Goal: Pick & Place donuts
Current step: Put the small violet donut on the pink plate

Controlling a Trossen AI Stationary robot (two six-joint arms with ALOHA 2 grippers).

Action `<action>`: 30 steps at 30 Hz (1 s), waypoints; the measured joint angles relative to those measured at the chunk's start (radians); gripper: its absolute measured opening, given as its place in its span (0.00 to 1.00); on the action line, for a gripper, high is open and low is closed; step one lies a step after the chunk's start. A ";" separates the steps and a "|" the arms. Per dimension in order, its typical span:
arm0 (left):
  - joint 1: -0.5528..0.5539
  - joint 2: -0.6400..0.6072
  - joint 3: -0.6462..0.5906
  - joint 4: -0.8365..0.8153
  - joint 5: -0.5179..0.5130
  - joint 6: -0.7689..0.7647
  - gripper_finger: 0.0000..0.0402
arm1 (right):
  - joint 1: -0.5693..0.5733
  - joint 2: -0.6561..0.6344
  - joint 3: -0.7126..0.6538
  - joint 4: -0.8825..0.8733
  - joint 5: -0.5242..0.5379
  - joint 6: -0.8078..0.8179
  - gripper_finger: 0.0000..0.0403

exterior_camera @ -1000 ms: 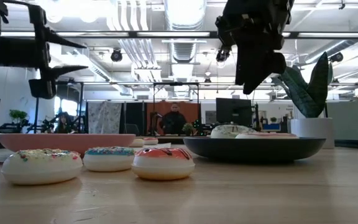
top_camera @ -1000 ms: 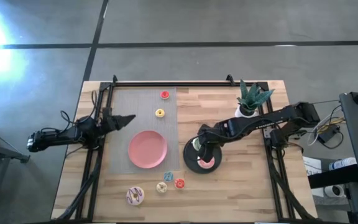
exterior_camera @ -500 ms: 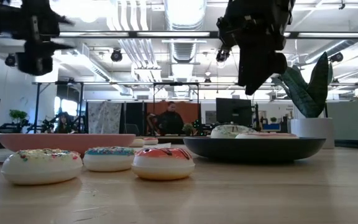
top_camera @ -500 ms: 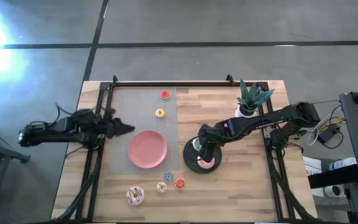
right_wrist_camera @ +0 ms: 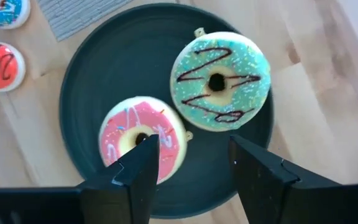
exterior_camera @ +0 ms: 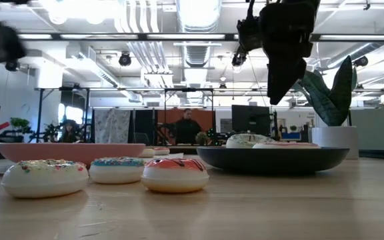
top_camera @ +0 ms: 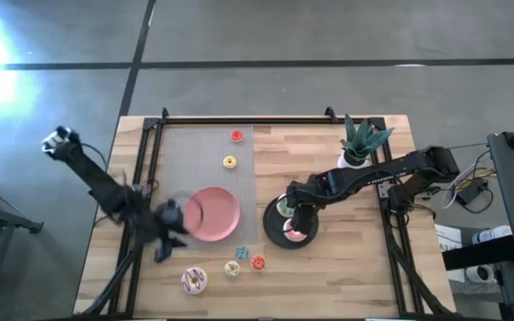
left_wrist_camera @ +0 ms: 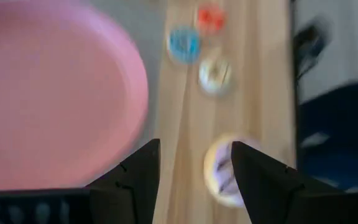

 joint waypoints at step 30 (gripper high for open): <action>-0.174 0.536 0.081 0.187 0.042 -0.410 0.43 | 0.000 0.000 -0.013 0.014 0.067 -0.120 0.45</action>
